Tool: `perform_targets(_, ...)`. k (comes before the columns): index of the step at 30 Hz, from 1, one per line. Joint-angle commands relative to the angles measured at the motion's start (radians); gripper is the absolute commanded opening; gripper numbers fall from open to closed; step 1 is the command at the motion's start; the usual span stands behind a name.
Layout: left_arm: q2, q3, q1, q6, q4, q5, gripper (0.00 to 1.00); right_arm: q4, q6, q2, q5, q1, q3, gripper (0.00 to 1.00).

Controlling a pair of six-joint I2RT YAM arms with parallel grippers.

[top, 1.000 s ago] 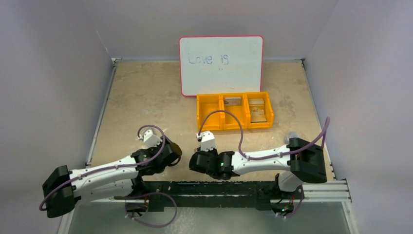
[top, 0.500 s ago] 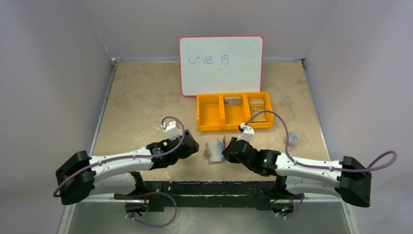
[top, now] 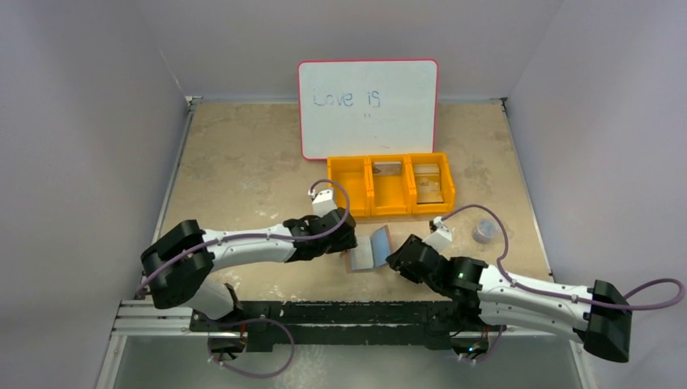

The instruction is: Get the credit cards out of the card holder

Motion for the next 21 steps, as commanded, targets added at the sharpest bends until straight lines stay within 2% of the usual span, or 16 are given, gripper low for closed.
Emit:
perform_targets(1,0.068,0.094,-0.001,0.055,-0.075,0.001,0.61,-0.132,0.129,0.008,0.067,-0.009,0.009,0.48)
perform_targets(8,0.116,0.134,-0.031,0.094,-0.136,-0.013,0.58,-0.193,0.194,0.094,0.08,-0.043,0.051,0.53)
perform_targets(11,0.138,0.143,-0.031,0.095,-0.181,-0.035,0.48,-0.206,0.162,0.125,0.078,-0.099,0.074,0.53)
perform_targets(15,0.156,0.144,-0.031,0.101,-0.2,-0.05,0.35,-0.078,-0.013,0.158,0.007,-0.181,0.081,0.53)
perform_targets(18,0.149,0.147,-0.031,0.096,-0.213,-0.069,0.27,-0.094,-0.043,0.21,0.018,-0.186,0.122,0.52)
perform_targets(21,0.131,0.143,-0.031,0.095,-0.211,-0.086,0.1,-0.132,-0.079,0.251,0.049,-0.186,0.181,0.51)
